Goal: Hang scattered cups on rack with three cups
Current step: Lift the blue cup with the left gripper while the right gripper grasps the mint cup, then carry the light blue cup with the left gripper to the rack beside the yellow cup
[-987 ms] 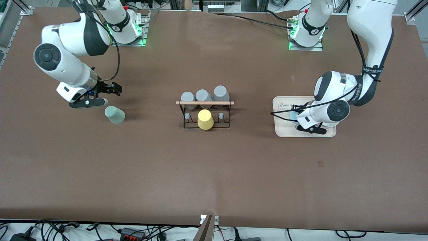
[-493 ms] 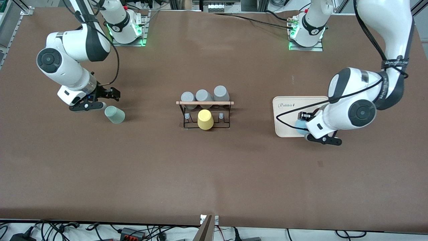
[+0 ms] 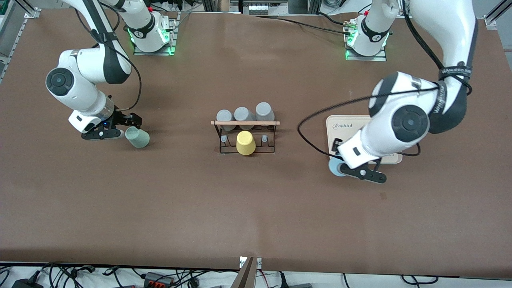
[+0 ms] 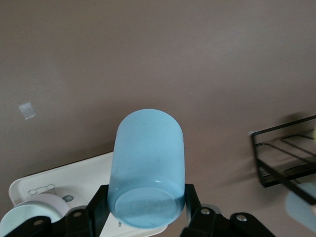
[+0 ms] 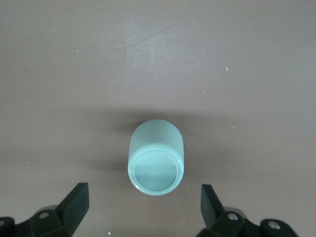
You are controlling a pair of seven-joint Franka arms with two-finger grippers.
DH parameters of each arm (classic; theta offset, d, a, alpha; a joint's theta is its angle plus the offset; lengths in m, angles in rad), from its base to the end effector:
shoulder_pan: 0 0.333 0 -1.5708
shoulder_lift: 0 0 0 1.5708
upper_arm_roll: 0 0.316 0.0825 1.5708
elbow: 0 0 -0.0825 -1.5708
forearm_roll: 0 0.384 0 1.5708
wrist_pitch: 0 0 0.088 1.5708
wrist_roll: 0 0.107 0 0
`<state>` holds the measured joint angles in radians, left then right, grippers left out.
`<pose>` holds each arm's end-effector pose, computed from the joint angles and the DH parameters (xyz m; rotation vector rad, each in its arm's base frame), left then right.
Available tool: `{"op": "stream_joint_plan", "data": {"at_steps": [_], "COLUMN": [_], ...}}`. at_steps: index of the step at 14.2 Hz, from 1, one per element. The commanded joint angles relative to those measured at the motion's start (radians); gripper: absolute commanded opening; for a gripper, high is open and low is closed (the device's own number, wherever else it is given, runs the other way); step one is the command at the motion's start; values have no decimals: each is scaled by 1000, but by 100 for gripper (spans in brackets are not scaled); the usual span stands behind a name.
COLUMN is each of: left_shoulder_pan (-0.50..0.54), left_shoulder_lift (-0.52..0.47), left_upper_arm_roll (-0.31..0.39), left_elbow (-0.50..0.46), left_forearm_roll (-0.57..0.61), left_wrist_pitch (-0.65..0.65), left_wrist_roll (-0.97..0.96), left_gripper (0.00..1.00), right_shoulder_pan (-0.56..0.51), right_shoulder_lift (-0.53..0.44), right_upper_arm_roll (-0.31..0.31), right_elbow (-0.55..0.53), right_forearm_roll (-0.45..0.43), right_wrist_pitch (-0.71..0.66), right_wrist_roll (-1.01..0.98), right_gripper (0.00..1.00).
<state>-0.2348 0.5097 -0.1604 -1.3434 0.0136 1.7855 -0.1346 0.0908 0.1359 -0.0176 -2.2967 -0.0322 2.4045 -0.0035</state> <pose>0.6527 -0.2475 0.4316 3.0689 -0.3798 -0.1180 0.5208 0.0379 0.2877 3.1127 0.1573 -0.0425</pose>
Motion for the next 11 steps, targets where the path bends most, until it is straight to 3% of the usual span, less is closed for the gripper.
{"op": "stream_joint_plan", "data": {"at_steps": [1, 11], "left_shoulder_pan": [-69, -258], "left_shoulder_lift": [29, 75], "left_upper_arm_roll": [7, 4], "left_elbow": [85, 119], "left_forearm_roll": [-14, -52], "left_wrist_pitch": [-31, -32], "left_wrist_roll": [-55, -437], "left_gripper": [33, 33], "right_shoulder_pan": [-14, -26], "right_shoulder_lift": [22, 102], "right_upper_arm_roll": [5, 5], "right_elbow": [-7, -9], "right_forearm_roll": [-8, -8], "right_wrist_pitch": [31, 82], "right_wrist_roll": [-9, -10], "right_gripper": [100, 100]}}
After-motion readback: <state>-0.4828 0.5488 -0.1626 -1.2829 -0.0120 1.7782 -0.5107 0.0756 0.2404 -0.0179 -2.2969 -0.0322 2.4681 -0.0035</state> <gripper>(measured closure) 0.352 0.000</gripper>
